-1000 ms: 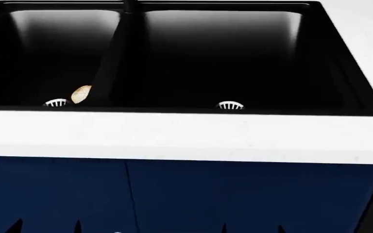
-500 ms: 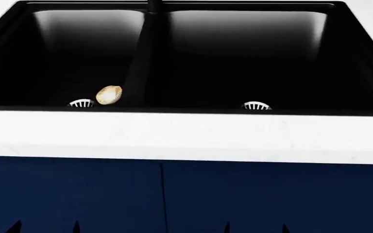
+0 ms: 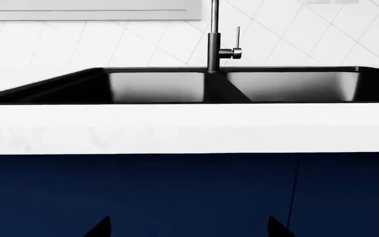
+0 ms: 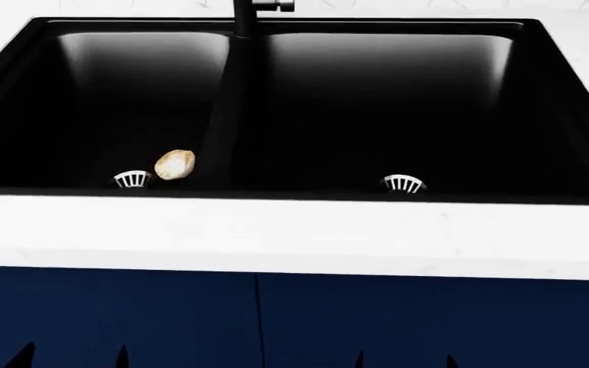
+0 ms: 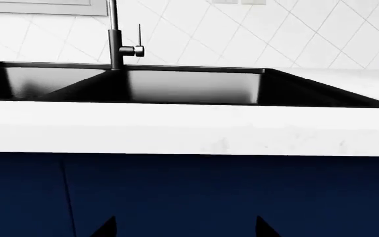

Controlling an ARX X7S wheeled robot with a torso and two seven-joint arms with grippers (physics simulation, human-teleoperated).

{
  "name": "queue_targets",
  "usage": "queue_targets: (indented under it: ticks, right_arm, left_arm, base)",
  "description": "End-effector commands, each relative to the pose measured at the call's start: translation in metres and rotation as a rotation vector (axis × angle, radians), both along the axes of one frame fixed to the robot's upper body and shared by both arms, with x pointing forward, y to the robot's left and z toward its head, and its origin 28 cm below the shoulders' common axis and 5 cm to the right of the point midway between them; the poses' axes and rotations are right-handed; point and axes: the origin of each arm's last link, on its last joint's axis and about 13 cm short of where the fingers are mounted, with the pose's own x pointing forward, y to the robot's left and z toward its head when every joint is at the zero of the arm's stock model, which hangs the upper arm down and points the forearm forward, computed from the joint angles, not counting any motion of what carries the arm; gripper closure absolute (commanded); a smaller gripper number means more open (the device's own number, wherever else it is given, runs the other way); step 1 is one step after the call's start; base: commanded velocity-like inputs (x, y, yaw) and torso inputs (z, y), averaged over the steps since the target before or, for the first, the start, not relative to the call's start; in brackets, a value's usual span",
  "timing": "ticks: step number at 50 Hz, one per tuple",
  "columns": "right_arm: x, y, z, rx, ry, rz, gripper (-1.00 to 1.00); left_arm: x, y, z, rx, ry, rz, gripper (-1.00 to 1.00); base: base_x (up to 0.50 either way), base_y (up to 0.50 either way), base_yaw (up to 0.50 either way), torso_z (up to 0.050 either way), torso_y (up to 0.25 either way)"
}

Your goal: Turn on the sink faucet.

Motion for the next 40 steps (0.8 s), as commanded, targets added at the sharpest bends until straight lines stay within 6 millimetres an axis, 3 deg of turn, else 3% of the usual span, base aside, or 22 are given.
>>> queue_targets:
  ticks: [1, 17, 20, 31, 34, 40]
  right_arm:
    - [0.001, 0.000, 0.001, -0.009, -0.005, 0.007, -1.00]
    - [0.001, 0.000, 0.001, -0.010, -0.016, 0.013, -1.00]
    - [0.002, 0.001, 0.002, -0.028, -0.019, 0.011, -1.00]
    - [0.002, 0.000, 0.002, -0.005, -0.014, 0.013, -1.00]
    - [0.001, 0.001, 0.013, 0.003, -0.031, 0.007, -1.00]
    - [0.016, 0.002, 0.049, -0.016, -0.072, 0.025, -1.00]
  left_arm:
    - [-0.001, 0.002, 0.001, 0.009, -0.020, -0.003, -1.00]
    - [-0.001, 0.002, 0.001, -0.004, -0.017, -0.004, -1.00]
    - [0.001, 0.003, 0.000, -0.031, 0.041, 0.053, -1.00]
    - [-0.001, 0.000, 0.003, 0.004, -0.012, 0.024, -1.00]
    - [-0.003, 0.000, 0.009, -0.007, -0.013, 0.017, -1.00]
    - [0.002, -0.001, 0.049, -0.016, -0.052, -0.010, -1.00]
  base:
    - [0.00, 0.00, 0.00, 0.050, 0.000]
    - [0.00, 0.00, 0.00, 0.049, 0.000]
    - [0.00, 0.00, 0.00, 0.000, 0.000]
    - [0.00, 0.00, 0.00, 0.000, 0.000]
    - [0.00, 0.00, 0.00, 0.000, 0.000]
    - [0.00, 0.00, 0.00, 0.000, 0.000]
